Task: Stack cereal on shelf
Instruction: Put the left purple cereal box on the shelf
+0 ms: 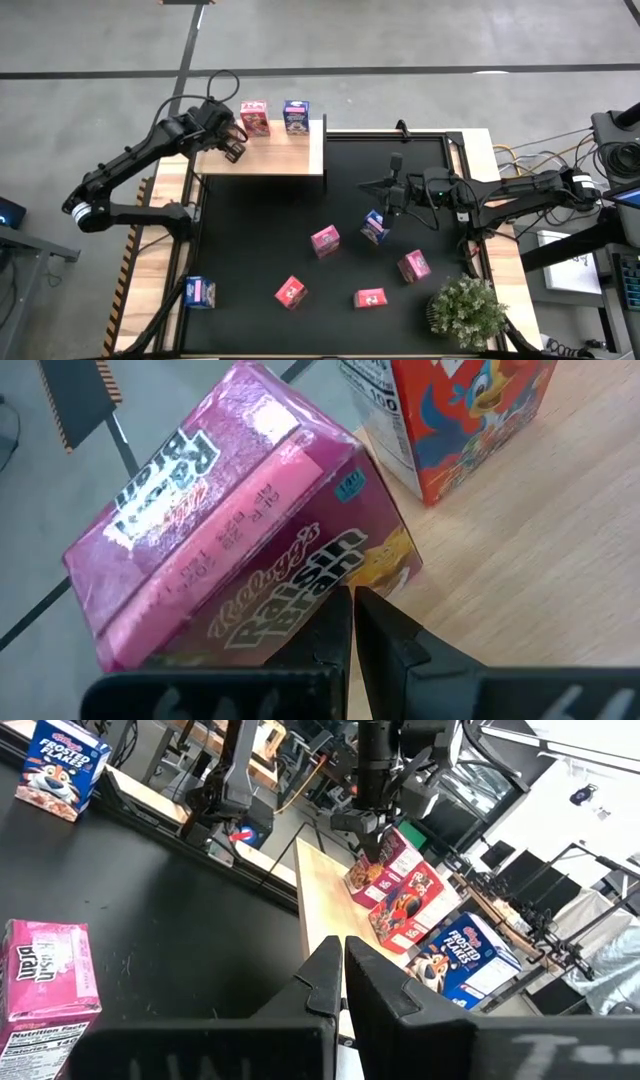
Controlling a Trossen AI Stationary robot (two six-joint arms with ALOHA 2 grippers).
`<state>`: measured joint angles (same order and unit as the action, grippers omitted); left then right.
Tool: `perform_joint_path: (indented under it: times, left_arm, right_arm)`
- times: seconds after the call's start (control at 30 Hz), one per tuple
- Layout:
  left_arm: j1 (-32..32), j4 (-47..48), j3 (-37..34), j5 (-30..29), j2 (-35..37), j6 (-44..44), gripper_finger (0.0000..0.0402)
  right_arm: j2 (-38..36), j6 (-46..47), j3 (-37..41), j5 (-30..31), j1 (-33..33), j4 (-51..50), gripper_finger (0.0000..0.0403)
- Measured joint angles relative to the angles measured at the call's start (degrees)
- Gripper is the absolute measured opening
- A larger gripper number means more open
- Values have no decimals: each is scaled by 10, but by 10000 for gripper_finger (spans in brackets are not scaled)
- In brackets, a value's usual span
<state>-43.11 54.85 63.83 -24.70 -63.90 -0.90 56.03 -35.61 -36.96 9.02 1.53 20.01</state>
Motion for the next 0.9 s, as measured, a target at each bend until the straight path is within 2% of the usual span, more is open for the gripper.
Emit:
perform_joint_path:
  times: [0.17, 0.3, 0.9]
  left_arm:
    - [0, -1, -8, -6, 0, 0, 0]
    - [-1, -10, -21, -33, 0, 0, 0]
    - [-1, -68, -29, -33, -1, 6, 0]
  right_arm:
    - [0, 0, 0, 0, 0, 0, 9]
    - [0, 0, 0, 0, 0, 0, 9]
    - [0, 0, 0, 0, 0, 0, 9]
